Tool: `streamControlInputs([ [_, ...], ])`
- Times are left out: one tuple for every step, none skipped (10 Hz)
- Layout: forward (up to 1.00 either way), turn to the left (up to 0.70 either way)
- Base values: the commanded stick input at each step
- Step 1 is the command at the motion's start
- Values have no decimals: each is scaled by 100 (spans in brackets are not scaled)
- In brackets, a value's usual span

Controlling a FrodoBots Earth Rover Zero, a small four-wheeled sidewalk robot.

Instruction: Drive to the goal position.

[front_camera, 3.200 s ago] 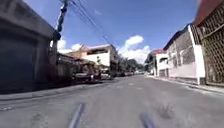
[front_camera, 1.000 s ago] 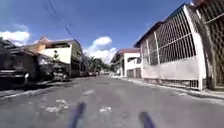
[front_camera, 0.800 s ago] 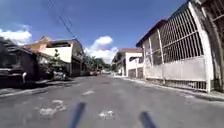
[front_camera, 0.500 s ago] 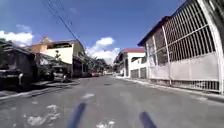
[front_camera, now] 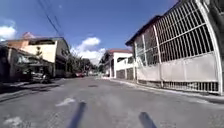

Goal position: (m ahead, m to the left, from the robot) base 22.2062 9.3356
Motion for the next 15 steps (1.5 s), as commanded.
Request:
streamControlInputs([
  [100, 0],
  [100, 0],
  [100, 0],
  [100, 0],
  [100, 0],
  [100, 0],
  [100, 0],
  [100, 0],
  [100, 0],
  [100, 0],
  [100, 0],
  [100, 0],
  [100, 0],
  [100, 0],
  [100, 0],
])
